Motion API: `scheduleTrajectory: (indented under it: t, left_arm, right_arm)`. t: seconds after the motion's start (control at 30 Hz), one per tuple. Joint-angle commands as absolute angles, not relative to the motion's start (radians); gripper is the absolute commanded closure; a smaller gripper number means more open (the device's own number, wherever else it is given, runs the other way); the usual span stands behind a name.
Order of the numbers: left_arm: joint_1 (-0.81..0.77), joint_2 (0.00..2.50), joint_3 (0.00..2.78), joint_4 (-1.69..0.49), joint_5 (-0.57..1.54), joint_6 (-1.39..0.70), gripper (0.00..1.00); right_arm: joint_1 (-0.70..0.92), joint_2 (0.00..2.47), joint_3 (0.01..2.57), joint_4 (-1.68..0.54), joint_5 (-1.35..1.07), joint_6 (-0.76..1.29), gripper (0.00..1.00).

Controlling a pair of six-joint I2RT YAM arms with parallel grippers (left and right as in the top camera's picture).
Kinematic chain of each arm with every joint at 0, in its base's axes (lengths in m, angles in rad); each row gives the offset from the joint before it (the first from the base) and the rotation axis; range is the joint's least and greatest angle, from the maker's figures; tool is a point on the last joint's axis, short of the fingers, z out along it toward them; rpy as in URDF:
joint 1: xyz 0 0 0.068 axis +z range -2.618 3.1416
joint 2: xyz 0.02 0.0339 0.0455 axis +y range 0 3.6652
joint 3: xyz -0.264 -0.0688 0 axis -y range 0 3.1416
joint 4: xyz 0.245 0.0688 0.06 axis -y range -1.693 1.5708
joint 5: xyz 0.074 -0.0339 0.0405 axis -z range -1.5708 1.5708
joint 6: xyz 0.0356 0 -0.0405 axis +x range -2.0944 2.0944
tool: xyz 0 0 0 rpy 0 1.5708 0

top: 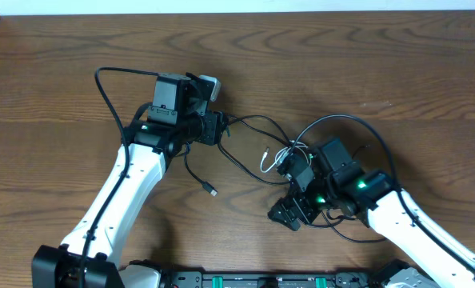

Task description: Untangle cables

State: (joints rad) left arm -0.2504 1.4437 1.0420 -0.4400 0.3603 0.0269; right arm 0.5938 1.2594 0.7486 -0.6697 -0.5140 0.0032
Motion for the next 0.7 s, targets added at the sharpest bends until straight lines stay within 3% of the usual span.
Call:
scheduleTrajectory:
  t: [0.0,0.13,0.37,0.47,0.53,0.6,0.67]
  left_arm:
    - [-0.25,1.454,1.038,-0.44,0.354,0.033,0.48]
    - [-0.25,1.454,1.038,-0.44,0.353,0.033,0.48]
    - [-0.25,1.454,1.038,-0.44,0.353,0.033,0.48]
    - [-0.25,1.454,1.038,-0.437,0.354,0.033,0.47]
    - [-0.25,1.454,1.038,-0.432,0.354,0.033,0.47]
    - [-0.25,1.454,1.038,-0.433,0.354,0.033,0.47]
    - [-0.25,1.454,1.038,-0.433,0.355,0.033,0.47]
  right_arm:
    - [0.624,1.318,0.742,-0.655,-0.346,0.107,0.1]
    - [0.627,1.439,0.742,-0.627,-0.294,0.134,0.13]
    - [0.629,1.563,0.743,-0.611,-0.294,0.161,0.36]
    - [0.629,1.563,0.743,-0.604,-0.299,0.17,0.54]
    - [0.629,1.562,0.744,-0.587,-0.32,0.179,0.81]
    - [0.626,1.562,0.752,-0.551,-0.387,0.179,0.94]
    - [0.614,1.559,0.772,-0.515,-0.471,0.179,0.99]
